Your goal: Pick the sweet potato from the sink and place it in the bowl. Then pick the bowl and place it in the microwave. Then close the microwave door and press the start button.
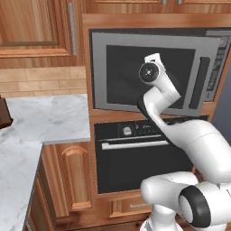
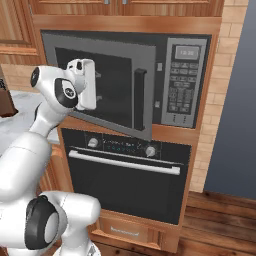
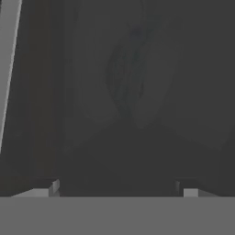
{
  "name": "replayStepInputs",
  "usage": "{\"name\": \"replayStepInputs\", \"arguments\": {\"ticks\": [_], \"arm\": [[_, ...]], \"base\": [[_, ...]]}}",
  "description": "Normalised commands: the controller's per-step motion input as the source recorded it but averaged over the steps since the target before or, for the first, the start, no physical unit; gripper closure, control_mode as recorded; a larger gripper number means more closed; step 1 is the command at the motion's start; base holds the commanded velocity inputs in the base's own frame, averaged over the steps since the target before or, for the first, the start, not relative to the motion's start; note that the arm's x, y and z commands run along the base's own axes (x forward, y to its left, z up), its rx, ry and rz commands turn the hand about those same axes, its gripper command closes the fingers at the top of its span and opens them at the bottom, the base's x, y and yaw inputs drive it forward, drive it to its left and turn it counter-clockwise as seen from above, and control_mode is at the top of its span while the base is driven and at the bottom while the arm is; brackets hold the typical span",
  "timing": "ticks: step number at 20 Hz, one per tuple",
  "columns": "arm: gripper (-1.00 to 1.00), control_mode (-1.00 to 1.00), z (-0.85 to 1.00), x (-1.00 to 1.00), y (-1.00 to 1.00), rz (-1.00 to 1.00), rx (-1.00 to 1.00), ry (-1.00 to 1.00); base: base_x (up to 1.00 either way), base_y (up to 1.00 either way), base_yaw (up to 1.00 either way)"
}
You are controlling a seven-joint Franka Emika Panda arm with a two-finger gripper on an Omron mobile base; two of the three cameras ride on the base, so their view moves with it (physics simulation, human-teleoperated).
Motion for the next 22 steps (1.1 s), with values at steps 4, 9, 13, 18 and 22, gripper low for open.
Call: {"name": "replayStepInputs", "arguments": {"ticks": [4,9,13,18,22], "arm": [[-1.0,-1.0,-0.01,0.66,-0.28,-0.02,0.06,0.12],[-1.0,-1.0,-0.08,0.68,-0.12,0.0,0.0,0.08],[-1.0,-1.0,-0.2,0.66,-0.26,0.0,0.0,0.0],[-1.0,-1.0,-0.18,0.47,-0.27,0.0,0.0,0.0],[-1.0,-1.0,-0.04,-0.17,-0.01,-0.01,0.0,0.01]], "base": [[0.0,0.0,0.0],[0.0,0.0,0.0],[0.0,0.0,0.0],[0.0,0.0,0.0],[0.0,0.0,0.0]]}}
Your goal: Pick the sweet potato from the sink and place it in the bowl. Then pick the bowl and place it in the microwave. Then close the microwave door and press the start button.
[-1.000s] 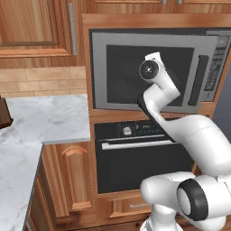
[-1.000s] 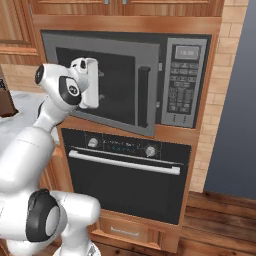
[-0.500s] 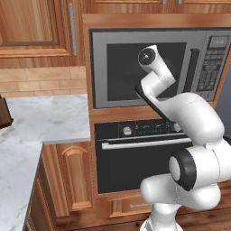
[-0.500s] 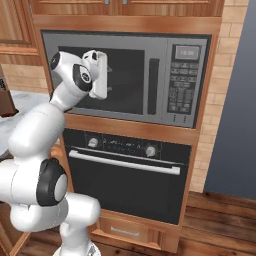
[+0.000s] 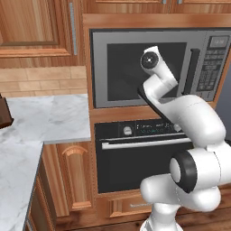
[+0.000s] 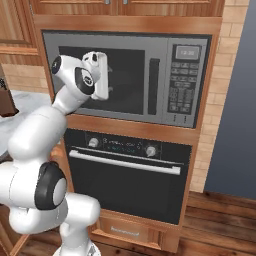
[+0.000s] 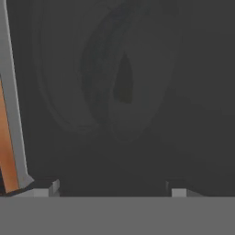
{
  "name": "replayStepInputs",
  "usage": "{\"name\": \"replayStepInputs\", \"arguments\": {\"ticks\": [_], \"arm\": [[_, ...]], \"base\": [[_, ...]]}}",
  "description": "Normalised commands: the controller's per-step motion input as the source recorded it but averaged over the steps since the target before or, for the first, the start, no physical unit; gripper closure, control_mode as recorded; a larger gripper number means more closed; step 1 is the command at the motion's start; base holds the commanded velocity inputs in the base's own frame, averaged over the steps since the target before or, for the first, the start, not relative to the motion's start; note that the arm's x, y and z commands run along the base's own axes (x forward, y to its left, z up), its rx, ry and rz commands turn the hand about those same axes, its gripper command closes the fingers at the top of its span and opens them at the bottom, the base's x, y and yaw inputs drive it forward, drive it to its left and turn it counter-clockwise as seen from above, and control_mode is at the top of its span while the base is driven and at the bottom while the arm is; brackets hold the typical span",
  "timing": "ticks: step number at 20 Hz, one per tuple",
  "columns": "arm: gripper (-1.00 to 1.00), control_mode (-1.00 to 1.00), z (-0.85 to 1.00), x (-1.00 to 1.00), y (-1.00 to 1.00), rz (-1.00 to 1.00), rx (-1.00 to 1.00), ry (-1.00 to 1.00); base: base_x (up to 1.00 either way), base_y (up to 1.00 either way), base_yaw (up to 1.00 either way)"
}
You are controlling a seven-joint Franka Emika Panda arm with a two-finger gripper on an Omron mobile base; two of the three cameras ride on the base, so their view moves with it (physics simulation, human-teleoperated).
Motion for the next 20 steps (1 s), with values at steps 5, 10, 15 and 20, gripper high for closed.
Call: {"name": "replayStepInputs", "arguments": {"ticks": [5,10,15,20], "arm": [[-1.0,-1.0,0.0,-0.97,-0.34,-0.01,0.12,0.0],[-1.0,-1.0,0.0,-0.94,-0.49,0.04,0.13,0.0],[-1.0,-1.0,0.0,-0.64,-0.76,0.21,0.14,0.0],[-1.0,-1.0,0.0,-0.36,-0.78,0.27,0.14,-0.02]], "base": [[0.0,0.0,0.0],[0.0,0.0,0.0],[0.0,0.0,0.0],[0.0,0.0,0.0]]}}
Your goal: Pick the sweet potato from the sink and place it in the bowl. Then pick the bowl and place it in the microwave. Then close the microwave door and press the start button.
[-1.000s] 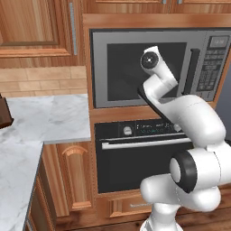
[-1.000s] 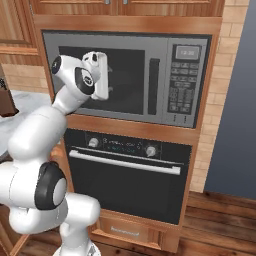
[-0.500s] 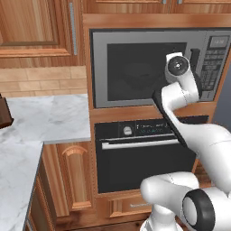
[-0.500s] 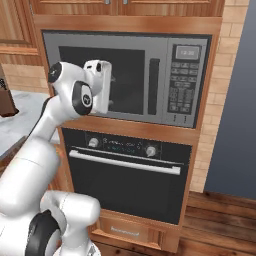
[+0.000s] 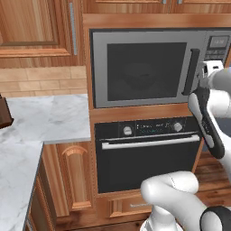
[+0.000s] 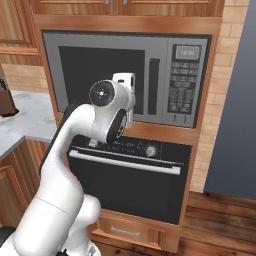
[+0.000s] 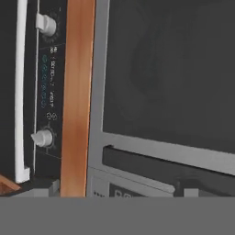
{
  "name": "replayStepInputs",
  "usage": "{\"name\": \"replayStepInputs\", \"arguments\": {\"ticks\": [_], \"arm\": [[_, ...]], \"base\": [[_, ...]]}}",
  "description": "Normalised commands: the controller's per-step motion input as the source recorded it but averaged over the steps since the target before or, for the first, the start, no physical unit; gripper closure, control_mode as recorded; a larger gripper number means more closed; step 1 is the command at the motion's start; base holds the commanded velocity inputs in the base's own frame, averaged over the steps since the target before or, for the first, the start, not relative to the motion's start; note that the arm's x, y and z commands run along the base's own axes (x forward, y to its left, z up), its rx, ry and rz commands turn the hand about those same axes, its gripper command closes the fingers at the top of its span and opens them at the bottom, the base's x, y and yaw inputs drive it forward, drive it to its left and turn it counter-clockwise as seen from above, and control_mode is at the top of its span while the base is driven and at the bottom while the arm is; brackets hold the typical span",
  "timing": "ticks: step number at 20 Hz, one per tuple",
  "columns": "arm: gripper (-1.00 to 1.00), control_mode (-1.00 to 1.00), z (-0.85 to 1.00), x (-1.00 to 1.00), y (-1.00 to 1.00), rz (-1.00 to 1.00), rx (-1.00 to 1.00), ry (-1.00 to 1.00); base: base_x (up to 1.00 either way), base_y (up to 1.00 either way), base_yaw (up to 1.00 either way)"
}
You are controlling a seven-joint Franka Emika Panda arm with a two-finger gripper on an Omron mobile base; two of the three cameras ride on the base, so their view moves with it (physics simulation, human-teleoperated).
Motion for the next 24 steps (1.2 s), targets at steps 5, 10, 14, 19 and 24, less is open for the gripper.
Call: {"name": "replayStepInputs", "arguments": {"ticks": [5,10,14,19,24], "arm": [[-1.0,-1.0,-0.01,-0.5,-0.64,0.28,0.12,-0.17],[-1.0,-1.0,-0.22,-0.47,-0.32,0.17,0.04,-0.25],[-1.0,-1.0,-0.33,-0.32,-0.22,0.0,0.08,-0.02],[-1.0,-1.0,-0.12,0.0,-0.32,-0.01,0.13,0.0],[-1.0,-1.0,-0.15,0.24,-0.25,-0.02,0.1,0.0]], "base": [[0.0,0.0,0.0],[0.0,0.0,0.0],[0.0,0.0,0.0],[0.0,0.0,0.0],[0.0,0.0,0.0]]}}
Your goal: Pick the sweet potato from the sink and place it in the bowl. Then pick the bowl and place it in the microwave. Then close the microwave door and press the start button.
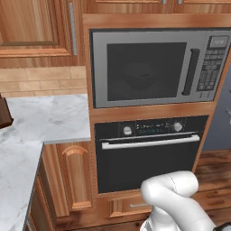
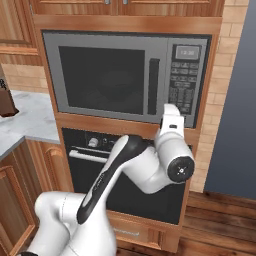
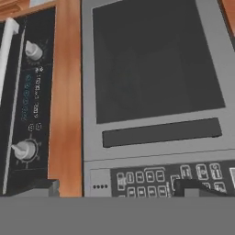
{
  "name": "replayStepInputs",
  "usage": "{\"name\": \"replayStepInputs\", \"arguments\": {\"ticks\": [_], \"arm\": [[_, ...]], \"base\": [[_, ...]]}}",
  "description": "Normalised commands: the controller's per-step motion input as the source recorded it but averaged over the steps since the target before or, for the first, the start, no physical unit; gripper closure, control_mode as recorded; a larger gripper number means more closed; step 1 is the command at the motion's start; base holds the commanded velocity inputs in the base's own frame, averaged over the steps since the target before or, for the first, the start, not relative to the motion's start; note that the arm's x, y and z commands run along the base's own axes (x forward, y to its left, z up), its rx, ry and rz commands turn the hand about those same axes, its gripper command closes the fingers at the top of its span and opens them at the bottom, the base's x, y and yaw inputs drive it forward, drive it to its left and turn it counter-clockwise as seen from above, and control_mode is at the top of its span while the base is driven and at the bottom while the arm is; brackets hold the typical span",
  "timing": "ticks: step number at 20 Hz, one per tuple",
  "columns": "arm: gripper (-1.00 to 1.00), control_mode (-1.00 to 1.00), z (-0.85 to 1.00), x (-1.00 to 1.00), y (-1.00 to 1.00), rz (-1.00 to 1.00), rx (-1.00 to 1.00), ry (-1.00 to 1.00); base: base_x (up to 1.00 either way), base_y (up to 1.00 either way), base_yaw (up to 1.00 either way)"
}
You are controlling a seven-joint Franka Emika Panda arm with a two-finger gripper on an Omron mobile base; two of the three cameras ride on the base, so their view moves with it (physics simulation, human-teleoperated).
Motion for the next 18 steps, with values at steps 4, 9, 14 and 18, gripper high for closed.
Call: {"name": "replayStepInputs", "arguments": {"ticks": [4,9,14,18], "arm": [[-1.0,-1.0,-0.19,0.55,-0.01,-0.01,0.06,-0.01],[1.0,-1.0,-0.12,0.48,-0.15,-0.01,0.06,-0.04],[1.0,-1.0,-0.01,0.3,-0.49,-0.01,0.09,-0.01],[1.0,-1.0,0.0,0.41,-0.18,-0.03,0.06,0.0]], "base": [[0.0,0.0,0.0],[0.0,0.0,0.0],[0.0,0.0,0.0],[0.0,0.0,0.0]]}}
